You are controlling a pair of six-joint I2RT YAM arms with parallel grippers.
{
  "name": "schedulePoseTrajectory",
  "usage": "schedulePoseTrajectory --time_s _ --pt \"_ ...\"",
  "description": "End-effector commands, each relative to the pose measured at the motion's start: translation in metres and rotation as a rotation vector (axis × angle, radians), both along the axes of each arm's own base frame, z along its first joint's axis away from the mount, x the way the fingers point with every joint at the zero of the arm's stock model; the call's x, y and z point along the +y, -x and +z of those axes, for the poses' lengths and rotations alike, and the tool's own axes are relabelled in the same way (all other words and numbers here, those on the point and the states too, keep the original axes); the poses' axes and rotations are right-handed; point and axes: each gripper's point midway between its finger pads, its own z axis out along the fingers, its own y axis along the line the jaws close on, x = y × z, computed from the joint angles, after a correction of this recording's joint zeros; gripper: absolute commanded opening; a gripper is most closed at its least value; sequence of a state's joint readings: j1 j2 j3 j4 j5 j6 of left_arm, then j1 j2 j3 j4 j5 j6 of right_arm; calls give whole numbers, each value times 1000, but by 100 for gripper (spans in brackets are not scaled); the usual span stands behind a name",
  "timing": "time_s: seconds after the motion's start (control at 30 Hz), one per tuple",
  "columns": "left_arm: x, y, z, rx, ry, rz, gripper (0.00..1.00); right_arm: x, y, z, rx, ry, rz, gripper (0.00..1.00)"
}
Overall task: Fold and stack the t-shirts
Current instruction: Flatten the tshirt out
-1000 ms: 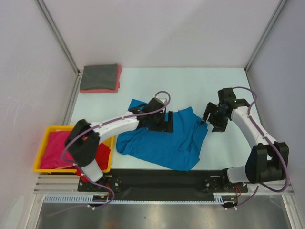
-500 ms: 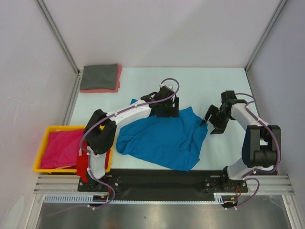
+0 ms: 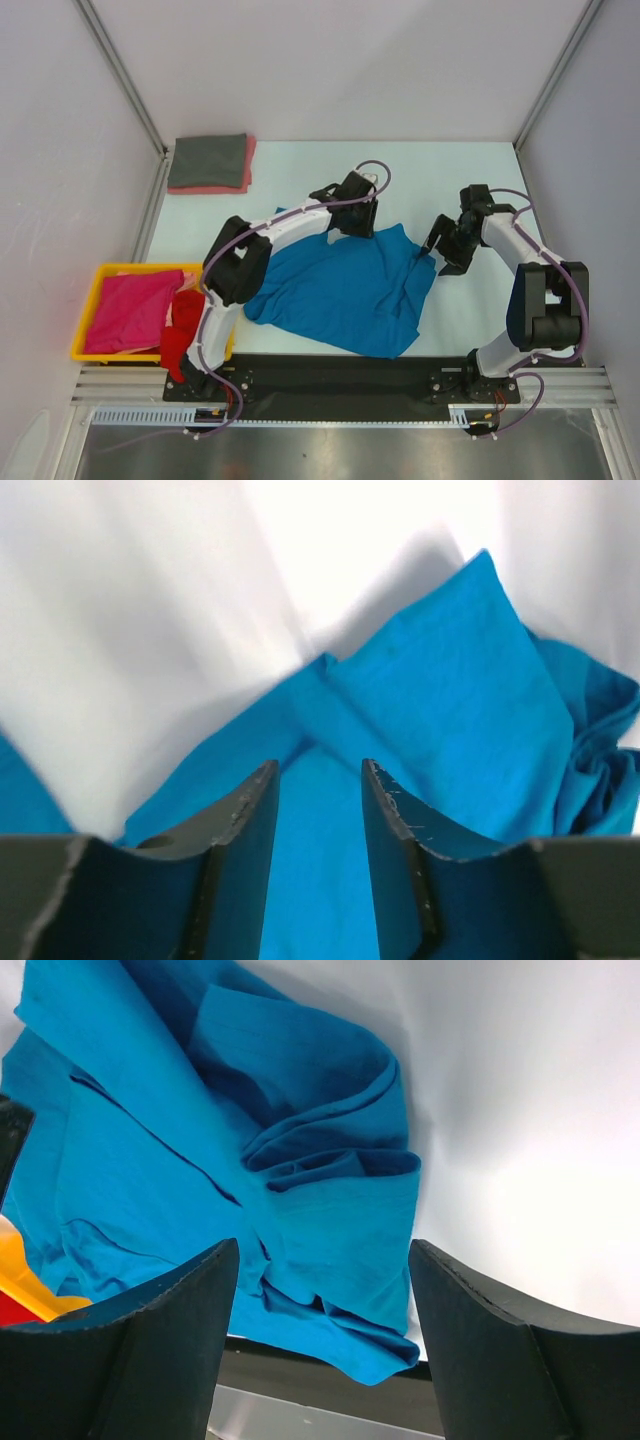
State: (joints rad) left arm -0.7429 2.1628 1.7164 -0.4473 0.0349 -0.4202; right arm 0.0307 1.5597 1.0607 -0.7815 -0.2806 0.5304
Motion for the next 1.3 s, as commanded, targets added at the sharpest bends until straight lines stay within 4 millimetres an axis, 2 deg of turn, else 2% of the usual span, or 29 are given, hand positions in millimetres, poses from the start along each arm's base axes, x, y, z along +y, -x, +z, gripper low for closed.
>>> schedulePoseTrajectory --time_s 0.0,0.13,0.47,0.57,0.77,0.9,1.0,1.1,1.13,1.17,1.2,1.23,1.27 --pt "-17 -9 8 15 39 21 45 -3 -2 12 -35 17 -1 75" --pt "-17 -8 -8 46 -17 50 44 -4 -1 11 -35 19 -5 75" --pt "-19 7 -39 122 -65 69 45 0 -2 4 -16 13 -9 75" --pt "-19 7 -43 124 -74 63 43 3 -2 3 -14 12 -3 75" --pt "-17 3 -38 100 -84 75 34 9 -3 3 -15 20 10 75" --pt "-14 5 -35 97 -89 79 36 11 -3 0 -5 25 15 75" --pt "-13 6 -41 106 -110 72 34 11 -2 -1 -5 36 10 75" --pt "-12 8 -46 116 -113 65 27 10 -1 -5 6 44 2 74" --pt "-11 8 -46 113 -120 69 14 10 -1 -5 6 43 0 75" --pt "-8 7 -44 109 -130 76 9 9 -1 -7 10 48 -4 75" --pt "-4 6 -44 95 -143 90 6 9 -1 -7 14 50 -5 75" --pt "-3 4 -33 72 -135 95 3 9 -1 -8 19 49 -3 75" --pt "2 4 -30 58 -149 99 0 10 0 -10 22 51 3 75"
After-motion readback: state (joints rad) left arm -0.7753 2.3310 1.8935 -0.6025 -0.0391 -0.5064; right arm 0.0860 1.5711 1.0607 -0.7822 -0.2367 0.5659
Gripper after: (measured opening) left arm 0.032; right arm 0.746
